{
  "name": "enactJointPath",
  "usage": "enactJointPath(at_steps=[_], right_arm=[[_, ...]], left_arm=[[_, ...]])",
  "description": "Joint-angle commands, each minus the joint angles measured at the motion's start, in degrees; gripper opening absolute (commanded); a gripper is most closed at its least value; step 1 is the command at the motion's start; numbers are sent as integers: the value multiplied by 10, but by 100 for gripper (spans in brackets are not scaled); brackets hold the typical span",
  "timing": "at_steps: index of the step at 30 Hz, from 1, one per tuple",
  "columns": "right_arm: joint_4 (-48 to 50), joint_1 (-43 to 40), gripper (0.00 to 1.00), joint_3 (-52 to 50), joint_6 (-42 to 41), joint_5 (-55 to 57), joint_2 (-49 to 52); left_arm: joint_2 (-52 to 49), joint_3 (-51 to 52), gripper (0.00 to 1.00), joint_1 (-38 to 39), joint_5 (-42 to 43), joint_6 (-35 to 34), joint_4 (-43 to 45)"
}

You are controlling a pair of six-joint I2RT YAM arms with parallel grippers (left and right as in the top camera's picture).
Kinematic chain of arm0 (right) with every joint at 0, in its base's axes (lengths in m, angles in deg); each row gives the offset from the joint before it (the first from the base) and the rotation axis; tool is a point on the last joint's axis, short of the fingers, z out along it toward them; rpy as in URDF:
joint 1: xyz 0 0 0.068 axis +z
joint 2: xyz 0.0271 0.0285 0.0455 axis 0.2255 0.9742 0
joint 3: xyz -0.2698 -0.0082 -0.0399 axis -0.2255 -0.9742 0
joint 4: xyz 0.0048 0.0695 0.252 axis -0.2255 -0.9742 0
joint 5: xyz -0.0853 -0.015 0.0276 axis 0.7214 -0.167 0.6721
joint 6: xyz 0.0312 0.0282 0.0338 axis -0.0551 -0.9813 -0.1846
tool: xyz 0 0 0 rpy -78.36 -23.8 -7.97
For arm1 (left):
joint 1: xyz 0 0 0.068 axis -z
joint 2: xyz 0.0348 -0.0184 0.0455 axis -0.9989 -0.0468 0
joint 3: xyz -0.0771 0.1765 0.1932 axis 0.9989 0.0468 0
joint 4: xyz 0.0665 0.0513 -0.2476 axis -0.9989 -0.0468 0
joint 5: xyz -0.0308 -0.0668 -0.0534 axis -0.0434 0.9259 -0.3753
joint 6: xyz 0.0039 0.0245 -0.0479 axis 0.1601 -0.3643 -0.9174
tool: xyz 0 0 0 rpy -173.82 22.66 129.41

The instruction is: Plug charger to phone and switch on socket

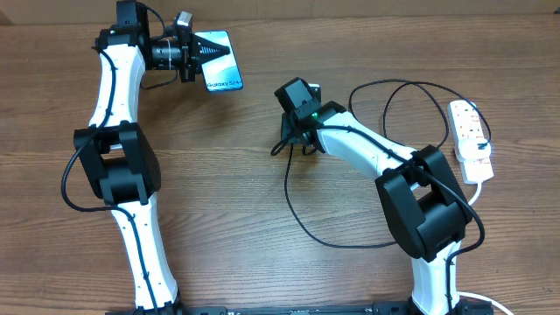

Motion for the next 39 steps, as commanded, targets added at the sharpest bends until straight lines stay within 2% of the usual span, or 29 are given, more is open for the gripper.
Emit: enactJointPath(at_steps=[1, 5, 13, 17, 23, 29, 31, 33, 39], right_arm=[[34, -2, 41, -27, -3, -13, -4], [89, -2, 39, -60, -4, -50, -1], [129, -5, 36, -88, -3, 10, 0], [126, -5, 24, -89, 1, 12, 0], [118, 4, 12, -89, 26, 21, 0], [77, 4, 9, -84, 24, 33, 0], [77, 4, 20, -83, 25, 33, 0], [88, 3, 23, -83, 25, 36, 0], [108, 2, 12, -89, 27, 55, 11]], left_arm=[[14, -9, 4, -2, 28, 11, -1], [14, -9, 4, -2, 28, 10, -1], [14, -9, 4, -2, 28, 11, -2], [14, -9, 4, -2, 28, 11, -2], [14, -9, 4, -2, 28, 11, -3], [14, -9, 4, -2, 28, 11, -4], [14, -9, 4, -2, 28, 11, -8], [14, -9, 4, -2, 28, 11, -8], [14, -9, 4, -1, 28, 11, -10]])
